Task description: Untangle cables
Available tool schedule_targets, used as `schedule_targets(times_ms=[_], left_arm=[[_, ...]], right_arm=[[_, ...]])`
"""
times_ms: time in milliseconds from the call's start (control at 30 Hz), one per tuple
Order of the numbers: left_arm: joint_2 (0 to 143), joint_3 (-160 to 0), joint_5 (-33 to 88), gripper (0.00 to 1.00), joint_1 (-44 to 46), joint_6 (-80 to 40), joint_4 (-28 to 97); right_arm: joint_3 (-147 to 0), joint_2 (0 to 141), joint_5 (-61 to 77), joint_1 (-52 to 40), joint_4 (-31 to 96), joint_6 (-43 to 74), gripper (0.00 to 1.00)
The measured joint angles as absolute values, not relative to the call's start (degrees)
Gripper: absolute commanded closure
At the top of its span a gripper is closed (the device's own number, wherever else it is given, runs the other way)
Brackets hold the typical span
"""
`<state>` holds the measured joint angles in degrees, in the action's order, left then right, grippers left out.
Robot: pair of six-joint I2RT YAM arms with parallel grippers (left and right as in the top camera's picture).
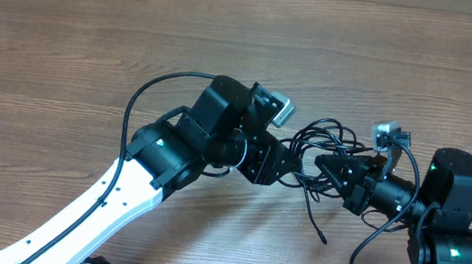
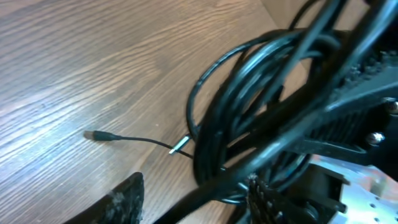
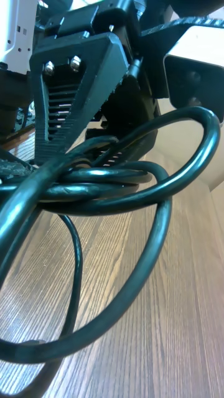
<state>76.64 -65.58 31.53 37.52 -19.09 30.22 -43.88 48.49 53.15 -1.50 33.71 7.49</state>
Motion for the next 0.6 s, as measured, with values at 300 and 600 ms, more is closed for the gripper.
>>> schedule_targets(times_ms=[300,600], left_arm=[[76.3,-65.6,42.3,0.53,37.5,-8.5,30.2],[68.6,-65.6,45.4,0.43,37.5,-0.7,34.3]], right_arm=[[-43.9,48.5,53.1,-1.5,33.7,7.5,0.96],[-43.9,48.5,50.5,-1.5,35.4,7.5,0.96]])
